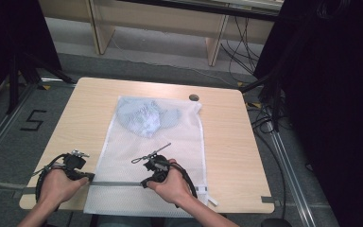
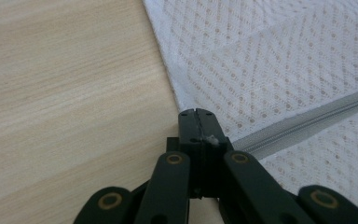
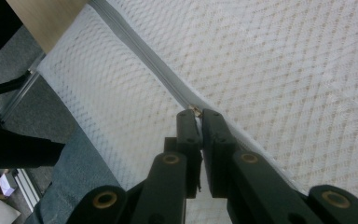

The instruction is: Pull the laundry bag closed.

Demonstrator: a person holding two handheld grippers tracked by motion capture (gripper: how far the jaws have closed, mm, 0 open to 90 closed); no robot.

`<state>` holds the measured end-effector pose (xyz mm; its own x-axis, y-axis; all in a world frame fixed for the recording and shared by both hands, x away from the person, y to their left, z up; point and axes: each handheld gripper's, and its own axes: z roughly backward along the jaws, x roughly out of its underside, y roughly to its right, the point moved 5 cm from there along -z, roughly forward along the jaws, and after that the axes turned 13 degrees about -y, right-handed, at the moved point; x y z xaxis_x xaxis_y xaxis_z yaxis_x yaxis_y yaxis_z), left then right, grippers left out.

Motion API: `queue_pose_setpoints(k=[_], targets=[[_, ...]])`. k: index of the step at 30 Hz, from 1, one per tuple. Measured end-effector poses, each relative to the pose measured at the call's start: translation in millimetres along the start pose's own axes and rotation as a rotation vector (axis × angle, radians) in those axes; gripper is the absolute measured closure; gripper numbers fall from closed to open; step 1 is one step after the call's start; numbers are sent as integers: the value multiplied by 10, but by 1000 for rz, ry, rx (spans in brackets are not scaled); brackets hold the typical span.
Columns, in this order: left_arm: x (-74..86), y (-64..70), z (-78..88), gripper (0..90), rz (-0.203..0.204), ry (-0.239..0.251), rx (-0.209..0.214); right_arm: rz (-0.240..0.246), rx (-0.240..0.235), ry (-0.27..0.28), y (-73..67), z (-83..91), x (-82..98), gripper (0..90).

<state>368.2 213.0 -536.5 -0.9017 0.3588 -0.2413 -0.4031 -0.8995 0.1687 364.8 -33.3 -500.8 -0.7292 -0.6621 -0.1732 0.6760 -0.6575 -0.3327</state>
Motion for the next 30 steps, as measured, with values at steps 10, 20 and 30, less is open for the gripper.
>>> queue_pose_setpoints(k=[10, 20, 30], targets=[[-1, 1, 1, 900, -1, 0, -3, -27, -6, -9, 24, 28, 29, 871], [-2, 3, -1, 900, 0, 2, -3, -22, 0, 3, 59, 51, 62, 871], [-4, 4, -1, 900, 0, 1, -3, -33, 4, 12, 91, 84, 89, 871]])
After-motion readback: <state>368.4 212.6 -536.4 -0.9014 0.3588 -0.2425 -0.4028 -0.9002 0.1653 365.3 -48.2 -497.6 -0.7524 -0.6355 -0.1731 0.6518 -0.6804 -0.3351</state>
